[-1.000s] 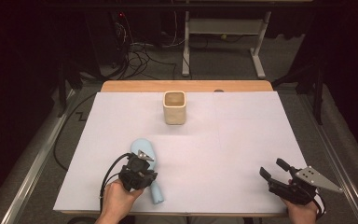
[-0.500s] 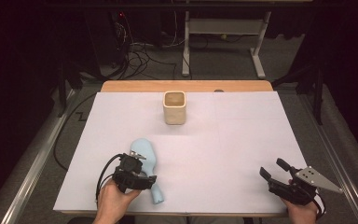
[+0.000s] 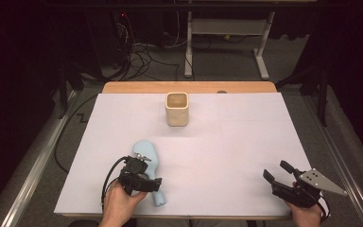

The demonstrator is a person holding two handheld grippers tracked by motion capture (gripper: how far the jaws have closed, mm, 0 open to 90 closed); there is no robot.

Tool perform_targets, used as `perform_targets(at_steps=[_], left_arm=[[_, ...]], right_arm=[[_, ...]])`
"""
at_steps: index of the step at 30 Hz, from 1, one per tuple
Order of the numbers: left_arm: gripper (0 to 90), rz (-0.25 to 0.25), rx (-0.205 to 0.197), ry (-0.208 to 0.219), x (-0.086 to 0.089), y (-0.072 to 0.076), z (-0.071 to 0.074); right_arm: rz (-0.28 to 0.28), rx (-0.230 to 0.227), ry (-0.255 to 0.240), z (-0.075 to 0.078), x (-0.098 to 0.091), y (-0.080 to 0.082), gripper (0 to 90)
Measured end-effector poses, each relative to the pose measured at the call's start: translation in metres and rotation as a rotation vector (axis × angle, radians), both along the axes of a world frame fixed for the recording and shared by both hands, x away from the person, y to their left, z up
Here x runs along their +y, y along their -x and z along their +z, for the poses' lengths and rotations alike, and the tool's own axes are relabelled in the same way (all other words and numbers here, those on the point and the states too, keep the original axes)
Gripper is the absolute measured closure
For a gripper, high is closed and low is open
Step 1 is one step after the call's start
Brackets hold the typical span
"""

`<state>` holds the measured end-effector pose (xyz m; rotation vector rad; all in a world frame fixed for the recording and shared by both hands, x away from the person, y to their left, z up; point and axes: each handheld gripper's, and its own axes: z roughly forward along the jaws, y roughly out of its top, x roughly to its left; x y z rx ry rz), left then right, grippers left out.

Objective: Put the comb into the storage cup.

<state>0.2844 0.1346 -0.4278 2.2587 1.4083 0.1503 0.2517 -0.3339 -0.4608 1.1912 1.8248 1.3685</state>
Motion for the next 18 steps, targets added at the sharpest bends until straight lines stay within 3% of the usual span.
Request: perform_targets(at_steps=[12,18], left_arm=[[24.4,0.007,0.047,0.043,0.002,0.004,-0.007],[24.2,0.005,0.063,0.031,-0.003,-0.002,-0.013]], right_arm=[[0.001,0.0,0.003,0.0,0.0,0.0,25.5],[0.002,0.003,0.001,0.0,0.0,0.0,25.5]])
